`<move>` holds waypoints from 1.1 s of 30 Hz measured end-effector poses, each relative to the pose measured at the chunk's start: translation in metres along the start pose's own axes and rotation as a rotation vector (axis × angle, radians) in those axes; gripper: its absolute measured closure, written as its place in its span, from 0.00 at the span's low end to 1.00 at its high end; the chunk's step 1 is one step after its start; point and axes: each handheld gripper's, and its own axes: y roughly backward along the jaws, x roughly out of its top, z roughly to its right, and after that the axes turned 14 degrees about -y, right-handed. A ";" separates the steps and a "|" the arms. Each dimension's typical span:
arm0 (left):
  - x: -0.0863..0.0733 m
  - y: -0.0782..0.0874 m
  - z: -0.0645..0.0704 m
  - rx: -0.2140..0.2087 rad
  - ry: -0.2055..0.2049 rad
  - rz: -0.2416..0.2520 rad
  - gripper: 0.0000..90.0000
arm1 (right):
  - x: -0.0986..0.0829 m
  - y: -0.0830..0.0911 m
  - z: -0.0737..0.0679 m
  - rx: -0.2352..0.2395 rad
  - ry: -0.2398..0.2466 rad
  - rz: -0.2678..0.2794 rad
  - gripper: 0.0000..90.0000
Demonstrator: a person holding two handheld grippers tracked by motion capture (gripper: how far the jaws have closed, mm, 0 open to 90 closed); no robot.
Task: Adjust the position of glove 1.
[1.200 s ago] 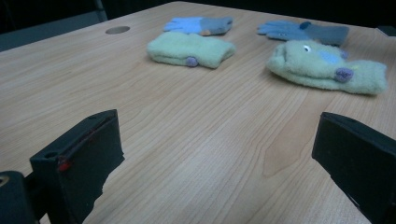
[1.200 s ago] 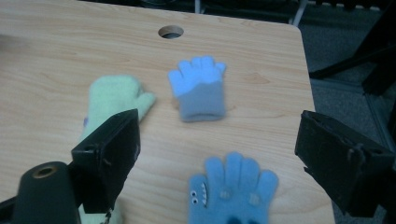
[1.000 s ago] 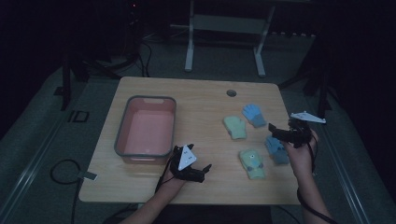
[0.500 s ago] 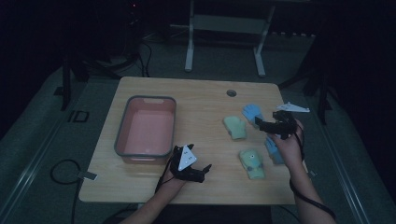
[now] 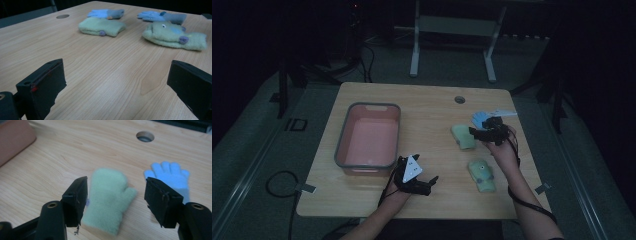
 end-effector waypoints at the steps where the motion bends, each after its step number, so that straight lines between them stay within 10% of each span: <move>1: 0.000 0.000 0.000 0.000 0.000 0.000 0.02 | 0.000 0.000 0.000 0.000 0.000 0.000 0.40; 11: 0.000 0.000 -0.001 -0.002 0.007 0.005 0.02 | 0.003 -0.026 -0.007 0.018 0.019 -0.054 0.58; 33: 0.000 0.000 -0.001 -0.002 0.005 0.006 0.02 | -0.005 -0.077 0.003 -0.003 0.069 -0.172 0.61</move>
